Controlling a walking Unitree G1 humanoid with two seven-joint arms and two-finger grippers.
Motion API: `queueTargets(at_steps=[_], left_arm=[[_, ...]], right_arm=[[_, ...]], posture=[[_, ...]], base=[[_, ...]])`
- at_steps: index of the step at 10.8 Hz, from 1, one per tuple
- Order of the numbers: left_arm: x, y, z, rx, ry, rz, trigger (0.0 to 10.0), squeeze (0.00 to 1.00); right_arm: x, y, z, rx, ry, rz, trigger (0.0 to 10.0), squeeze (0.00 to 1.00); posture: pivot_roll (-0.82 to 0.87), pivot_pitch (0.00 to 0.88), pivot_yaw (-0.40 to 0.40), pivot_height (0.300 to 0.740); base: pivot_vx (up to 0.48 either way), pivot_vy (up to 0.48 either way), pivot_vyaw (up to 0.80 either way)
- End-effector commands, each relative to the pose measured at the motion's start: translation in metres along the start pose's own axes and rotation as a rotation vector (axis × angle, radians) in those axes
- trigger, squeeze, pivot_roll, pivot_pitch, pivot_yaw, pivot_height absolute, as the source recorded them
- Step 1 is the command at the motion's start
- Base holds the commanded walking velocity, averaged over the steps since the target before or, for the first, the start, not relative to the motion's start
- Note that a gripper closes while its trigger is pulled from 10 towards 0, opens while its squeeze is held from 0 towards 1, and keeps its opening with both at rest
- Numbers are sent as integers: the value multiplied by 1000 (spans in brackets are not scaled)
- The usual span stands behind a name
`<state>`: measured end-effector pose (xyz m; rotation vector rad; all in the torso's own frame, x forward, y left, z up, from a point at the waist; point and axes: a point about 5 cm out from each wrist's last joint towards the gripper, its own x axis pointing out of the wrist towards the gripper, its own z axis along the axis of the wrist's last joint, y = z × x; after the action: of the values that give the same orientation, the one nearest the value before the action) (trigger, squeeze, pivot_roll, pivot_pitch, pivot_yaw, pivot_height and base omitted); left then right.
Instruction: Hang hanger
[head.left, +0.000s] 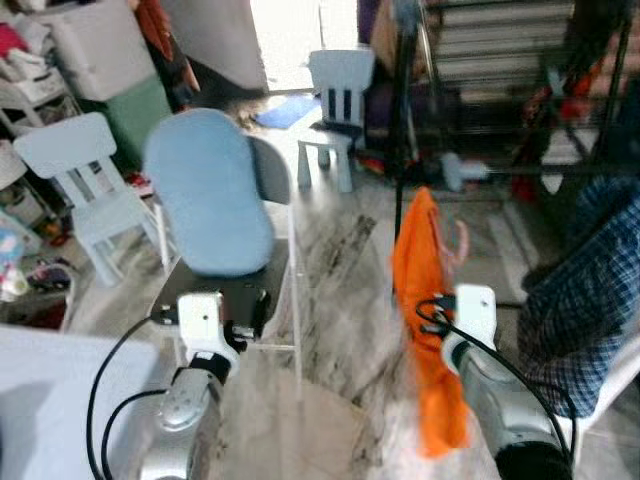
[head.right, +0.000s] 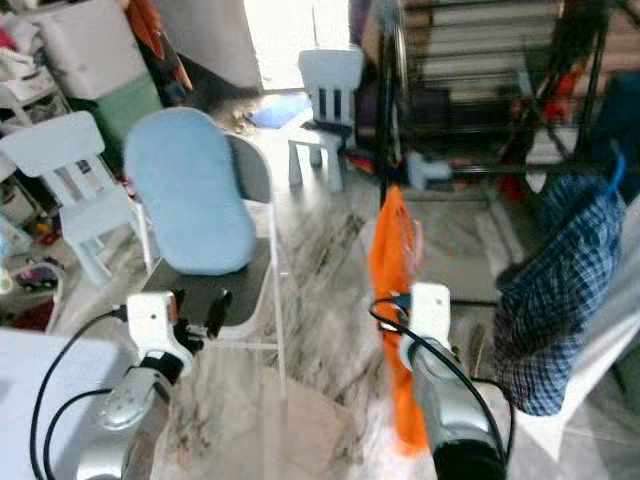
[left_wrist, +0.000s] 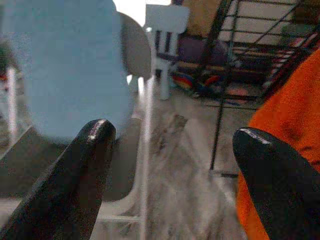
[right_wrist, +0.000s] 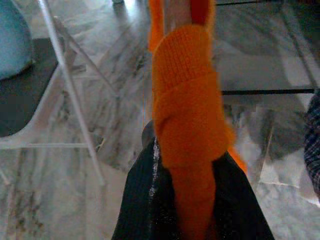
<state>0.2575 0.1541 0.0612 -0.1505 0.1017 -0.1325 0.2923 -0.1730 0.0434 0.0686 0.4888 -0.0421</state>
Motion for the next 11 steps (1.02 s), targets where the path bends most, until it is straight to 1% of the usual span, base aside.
queueTargets(at_steps=[1,3,6,8,9,11], left_arm=[[0,4,5,9,-14,5,10000,0],[0,3,6,11,-15,4,10000,0],[1,3,6,9,-16,5,10000,0],[2,4,3,-16,-11,39,10000,0],[2,3,4,-40,-24,22,10000,0],[3,0,5,-37,-32,3,10000,0]], right_arm=[[-1,8,10,-6,-36,25,10000,0],[-2,10,8,-8,-27,32,10000,0],[-3,7,7,-16,-20,19,10000,0],[-4,6,6,-27,-15,22,10000,0],[-3,5,7,-37,-17,26,10000,0],[-2,7,11,-36,-25,28,10000,0]], posture=[[-32,0,104,740],[-35,0,101,740],[-36,0,100,740],[-44,0,95,740],[-47,0,93,740],[-49,0,90,740]], base=[[0,-364,0],[0,-480,0],[0,-470,0],[0,0,0],[0,0,0],[0,0,0]])
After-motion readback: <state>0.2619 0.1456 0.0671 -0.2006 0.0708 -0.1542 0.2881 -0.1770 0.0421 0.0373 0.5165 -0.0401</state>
